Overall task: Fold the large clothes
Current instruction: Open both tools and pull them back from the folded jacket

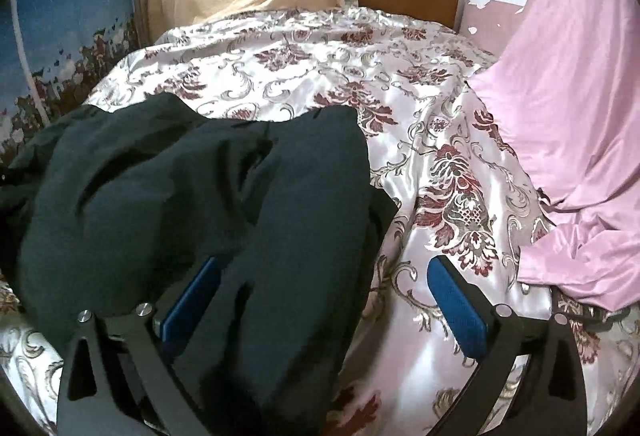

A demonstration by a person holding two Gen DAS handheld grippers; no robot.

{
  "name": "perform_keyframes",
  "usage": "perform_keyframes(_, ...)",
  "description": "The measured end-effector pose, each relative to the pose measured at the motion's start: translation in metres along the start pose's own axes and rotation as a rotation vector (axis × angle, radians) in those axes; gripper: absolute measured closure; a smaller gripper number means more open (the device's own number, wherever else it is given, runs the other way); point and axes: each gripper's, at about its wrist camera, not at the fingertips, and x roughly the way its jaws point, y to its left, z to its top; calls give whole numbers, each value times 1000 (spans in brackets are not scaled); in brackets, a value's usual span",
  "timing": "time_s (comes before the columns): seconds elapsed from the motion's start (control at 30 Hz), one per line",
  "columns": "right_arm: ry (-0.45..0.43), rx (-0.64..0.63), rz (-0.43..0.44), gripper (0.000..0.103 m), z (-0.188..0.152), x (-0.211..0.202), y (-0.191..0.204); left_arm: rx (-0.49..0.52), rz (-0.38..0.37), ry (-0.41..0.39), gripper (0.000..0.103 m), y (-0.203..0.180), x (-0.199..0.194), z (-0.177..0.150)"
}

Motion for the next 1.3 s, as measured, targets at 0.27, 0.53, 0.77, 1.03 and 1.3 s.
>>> perform_keyframes(0.27, -110, 41, 10, 1, -14, -45, 6, 44, -11, -151, 0, -24, -52, -23)
perform_keyframes(0.53, -229, 110, 79, 1, -30, -101, 20, 128, -44, -325, 0, -61, -112, -54)
perform_keyframes(0.77, -324, 115, 120, 1, -56, -139, 44, 149, -62, -455, 0, -75, -145, -87)
perform_keyframes(1.03, -368, 139, 109, 1, -90, -159, 67, 122, -44, -533, 0, -71, -160, -125)
perform_keyframes(1.3, -384, 130, 63, 1, -113, -180, 94, 134, 0, -565, 0, -67, -166, -150)
